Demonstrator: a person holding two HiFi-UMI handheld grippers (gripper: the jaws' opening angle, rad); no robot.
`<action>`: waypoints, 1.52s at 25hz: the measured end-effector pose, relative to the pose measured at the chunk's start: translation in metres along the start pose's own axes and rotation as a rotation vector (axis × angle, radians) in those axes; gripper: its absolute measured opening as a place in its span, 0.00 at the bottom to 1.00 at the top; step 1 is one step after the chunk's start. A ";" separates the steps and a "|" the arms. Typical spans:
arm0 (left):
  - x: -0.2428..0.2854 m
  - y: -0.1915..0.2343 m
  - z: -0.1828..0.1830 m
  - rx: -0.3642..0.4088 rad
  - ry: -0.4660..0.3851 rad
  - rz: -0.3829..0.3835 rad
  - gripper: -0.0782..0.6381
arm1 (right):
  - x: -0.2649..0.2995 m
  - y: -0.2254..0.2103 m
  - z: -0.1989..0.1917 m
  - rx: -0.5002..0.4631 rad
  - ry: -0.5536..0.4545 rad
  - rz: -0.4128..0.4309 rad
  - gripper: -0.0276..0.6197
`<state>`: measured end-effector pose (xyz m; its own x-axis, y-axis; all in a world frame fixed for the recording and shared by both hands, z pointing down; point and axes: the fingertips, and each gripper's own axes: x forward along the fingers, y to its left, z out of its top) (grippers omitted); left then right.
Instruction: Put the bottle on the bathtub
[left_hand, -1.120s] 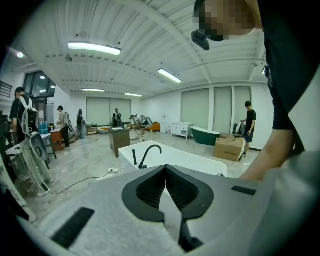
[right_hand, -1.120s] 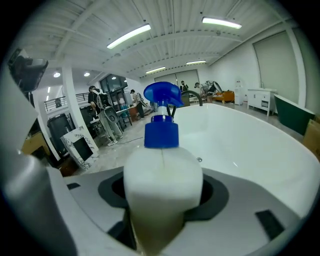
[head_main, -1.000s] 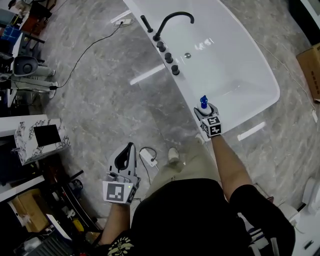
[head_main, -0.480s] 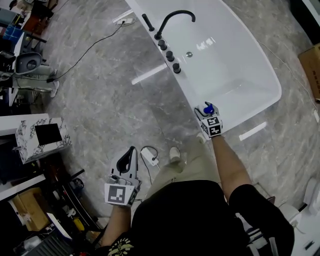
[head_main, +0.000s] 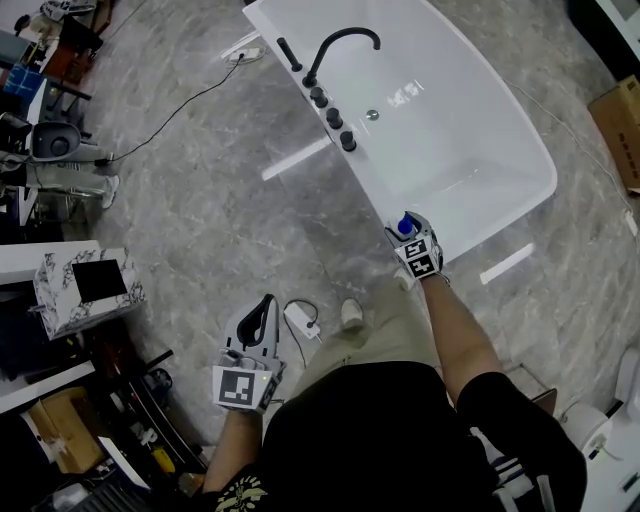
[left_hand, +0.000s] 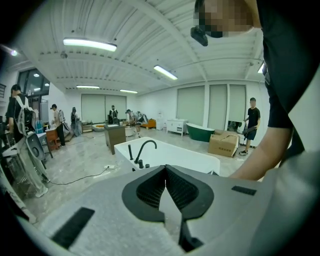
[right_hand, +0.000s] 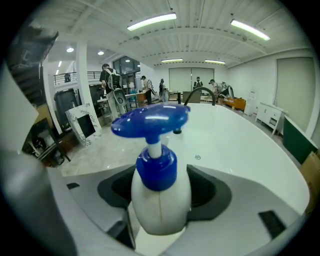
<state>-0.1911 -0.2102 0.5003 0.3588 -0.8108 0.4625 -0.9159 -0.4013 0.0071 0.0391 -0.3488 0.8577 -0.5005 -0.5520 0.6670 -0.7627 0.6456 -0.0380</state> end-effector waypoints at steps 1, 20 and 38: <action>0.000 -0.001 0.001 0.002 0.000 -0.003 0.12 | -0.001 0.000 0.000 0.004 0.005 0.003 0.45; -0.006 0.014 0.051 0.025 -0.172 -0.032 0.12 | -0.091 0.008 0.012 -0.029 0.050 -0.020 0.47; -0.019 -0.051 0.094 -0.003 -0.411 -0.360 0.12 | -0.439 0.071 0.137 0.254 -0.597 -0.373 0.06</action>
<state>-0.1339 -0.2146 0.4076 0.6902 -0.7222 0.0454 -0.7223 -0.6838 0.1038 0.1485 -0.1329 0.4597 -0.2716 -0.9499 0.1543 -0.9604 0.2572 -0.1072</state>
